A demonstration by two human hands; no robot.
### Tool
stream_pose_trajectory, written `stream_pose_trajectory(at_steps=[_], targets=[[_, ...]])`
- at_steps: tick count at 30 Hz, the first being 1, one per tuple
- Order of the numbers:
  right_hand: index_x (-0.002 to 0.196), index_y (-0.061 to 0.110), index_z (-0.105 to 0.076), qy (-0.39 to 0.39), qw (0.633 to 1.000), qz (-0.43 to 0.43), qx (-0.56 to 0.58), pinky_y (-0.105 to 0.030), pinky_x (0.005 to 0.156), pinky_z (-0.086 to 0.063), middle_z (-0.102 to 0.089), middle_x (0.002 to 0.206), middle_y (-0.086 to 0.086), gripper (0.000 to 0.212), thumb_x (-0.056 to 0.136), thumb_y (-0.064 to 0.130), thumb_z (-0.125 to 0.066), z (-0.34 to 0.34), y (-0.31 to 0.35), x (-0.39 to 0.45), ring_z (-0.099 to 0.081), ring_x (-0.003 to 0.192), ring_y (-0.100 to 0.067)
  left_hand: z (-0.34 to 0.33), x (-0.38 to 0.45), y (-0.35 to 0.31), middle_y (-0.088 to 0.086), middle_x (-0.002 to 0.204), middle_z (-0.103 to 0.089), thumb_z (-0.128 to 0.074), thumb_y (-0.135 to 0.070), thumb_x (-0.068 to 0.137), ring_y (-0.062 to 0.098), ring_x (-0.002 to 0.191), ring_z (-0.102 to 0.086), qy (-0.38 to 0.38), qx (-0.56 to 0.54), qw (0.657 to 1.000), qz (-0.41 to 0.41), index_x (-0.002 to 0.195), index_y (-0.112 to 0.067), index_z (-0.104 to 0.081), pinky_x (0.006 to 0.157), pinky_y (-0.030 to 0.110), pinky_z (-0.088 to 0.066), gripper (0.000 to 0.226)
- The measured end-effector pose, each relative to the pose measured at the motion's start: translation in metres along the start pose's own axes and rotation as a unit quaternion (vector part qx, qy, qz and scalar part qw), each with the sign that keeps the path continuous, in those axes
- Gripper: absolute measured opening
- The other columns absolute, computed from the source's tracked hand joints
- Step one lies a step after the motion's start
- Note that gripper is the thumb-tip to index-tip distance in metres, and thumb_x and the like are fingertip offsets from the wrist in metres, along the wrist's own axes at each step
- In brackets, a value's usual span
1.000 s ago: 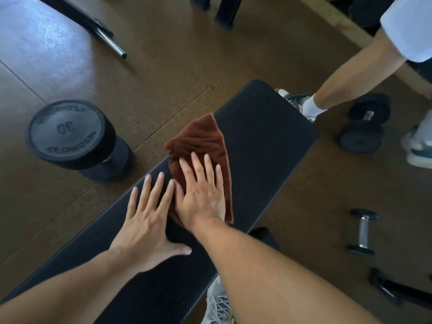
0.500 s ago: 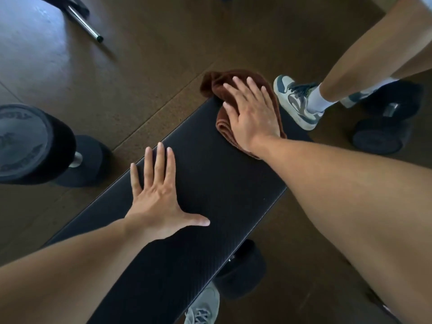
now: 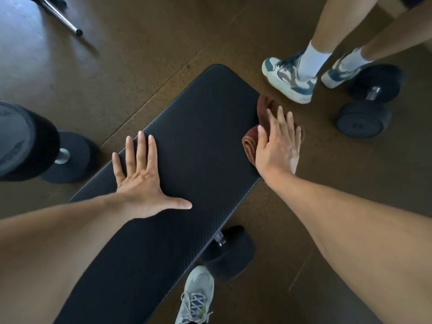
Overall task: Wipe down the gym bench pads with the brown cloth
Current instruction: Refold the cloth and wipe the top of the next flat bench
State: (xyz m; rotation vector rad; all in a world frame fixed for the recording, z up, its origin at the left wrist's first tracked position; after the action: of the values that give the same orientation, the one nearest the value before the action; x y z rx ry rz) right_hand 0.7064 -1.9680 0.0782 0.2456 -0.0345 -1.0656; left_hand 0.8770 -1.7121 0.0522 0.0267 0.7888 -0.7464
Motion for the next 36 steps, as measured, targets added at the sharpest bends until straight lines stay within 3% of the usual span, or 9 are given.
stream_pose_trajectory(at_steps=[4, 8, 10, 15, 18, 21, 24, 28, 36], targets=[[0.162, 0.03, -0.032, 0.027, 0.997, 0.067, -0.016, -0.047, 0.131, -0.006, -0.021, 0.173, 0.001, 0.051, 0.112, 0.041, -0.028, -0.014, 0.024, -0.051, -0.009, 0.161, -0.023, 0.0, 0.001, 0.002, -0.004, 0.156, 0.047, -0.073, -0.086, 0.05, 0.018, 0.139, 0.048, 0.002, -0.01, 1.0, -0.012, 0.149, -0.024, 0.039, 0.114, 0.048, 0.028, 0.162], [0.16, 0.032, -0.036, 0.049, 0.988, 0.145, -0.017, -0.047, 0.131, -0.008, -0.026, 0.171, 0.003, 0.054, 0.109, 0.044, -0.023, -0.032, 0.072, -0.133, -0.013, 0.161, -0.022, 0.007, -0.002, 0.009, -0.007, 0.164, 0.03, -0.048, -0.07, 0.09, 0.012, 0.148, 0.034, -0.038, -0.076, 0.995, -0.061, 0.159, -0.025, 0.016, 0.121, 0.043, 0.021, 0.105], [0.16, 0.032, -0.037, 0.056, 0.985, 0.164, -0.012, -0.048, 0.13, -0.01, -0.027, 0.171, 0.003, 0.056, 0.108, 0.045, -0.021, -0.045, 0.097, -0.179, -0.014, 0.161, -0.022, -0.005, -0.028, 0.021, -0.009, 0.165, 0.026, -0.031, -0.064, 0.099, 0.008, 0.148, 0.031, -0.047, -0.092, 0.989, -0.106, 0.159, -0.025, 0.015, 0.123, 0.038, 0.018, 0.086], [0.158, 0.031, -0.039, 0.093, 0.976, 0.199, 0.0, -0.048, 0.13, -0.008, -0.029, 0.17, 0.002, 0.052, 0.108, 0.043, -0.029, -0.075, 0.158, -0.293, -0.014, 0.161, -0.023, -0.087, -0.168, 0.11, -0.01, 0.164, 0.029, -0.008, -0.074, 0.098, 0.008, 0.15, 0.028, -0.087, 0.002, 0.975, -0.205, 0.158, -0.024, 0.02, 0.123, 0.03, 0.017, 0.083], [0.158, 0.032, -0.037, 0.137, 0.956, 0.261, -0.002, -0.049, 0.13, -0.008, -0.028, 0.171, 0.001, 0.053, 0.107, 0.043, -0.032, -0.091, 0.2, -0.374, -0.013, 0.16, -0.025, -0.121, -0.223, 0.187, -0.002, 0.169, 0.016, -0.013, -0.067, 0.102, 0.017, 0.156, 0.015, -0.094, 0.042, 0.984, -0.144, 0.161, -0.021, 0.01, 0.123, 0.036, 0.01, 0.078], [0.159, 0.033, -0.032, 0.17, 0.94, 0.295, -0.017, -0.052, 0.129, -0.012, -0.027, 0.171, -0.001, 0.055, 0.106, 0.044, -0.035, -0.102, 0.226, -0.42, -0.014, 0.16, -0.028, -0.127, -0.245, 0.234, -0.006, 0.167, 0.023, -0.002, -0.07, 0.097, 0.012, 0.153, 0.023, -0.093, 0.0, 0.995, -0.039, 0.159, -0.025, 0.013, 0.123, 0.036, 0.016, 0.078], [0.163, 0.033, -0.023, 0.182, 0.93, 0.316, -0.038, -0.056, 0.128, -0.012, -0.02, 0.172, -0.002, 0.06, 0.107, 0.053, -0.035, -0.105, 0.231, -0.408, -0.012, 0.16, -0.027, -0.115, -0.243, 0.232, -0.011, 0.163, 0.032, 0.003, -0.071, 0.091, 0.006, 0.148, 0.033, -0.114, -0.035, 0.993, -0.003, 0.158, -0.027, 0.016, 0.122, 0.037, 0.02, 0.081], [0.166, 0.034, -0.009, 0.155, 0.941, 0.296, -0.045, -0.056, 0.128, 0.003, -0.004, 0.176, 0.001, 0.066, 0.107, 0.057, -0.028, -0.099, 0.235, -0.342, 0.001, 0.161, -0.026, -0.094, -0.211, 0.178, -0.01, 0.163, 0.031, 0.001, -0.069, 0.091, 0.003, 0.146, 0.035, -0.134, -0.083, 0.987, -0.02, 0.158, -0.029, 0.015, 0.123, 0.039, 0.019, 0.079], [0.166, 0.03, -0.018, 0.058, 0.978, 0.188, -0.07, -0.055, 0.129, 0.0, -0.014, 0.174, 0.003, 0.061, 0.109, 0.052, -0.018, -0.054, 0.141, -0.134, -0.005, 0.162, -0.024, -0.034, -0.098, 0.063, -0.004, 0.166, 0.027, -0.017, -0.059, 0.102, 0.012, 0.148, 0.034, -0.155, -0.089, 0.984, 0.006, 0.161, -0.026, 0.012, 0.122, 0.045, 0.02, 0.073]])
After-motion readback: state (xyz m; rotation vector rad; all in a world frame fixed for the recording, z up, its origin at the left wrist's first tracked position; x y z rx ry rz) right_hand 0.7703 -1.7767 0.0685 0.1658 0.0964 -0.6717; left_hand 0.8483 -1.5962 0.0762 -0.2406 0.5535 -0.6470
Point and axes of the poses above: each hand's wrist, its own x-axis towards the middle knuckle, its own z-axis out of the back of the hand, y = z × x, the point moved 10 cm from there along x, towards the middle knuckle
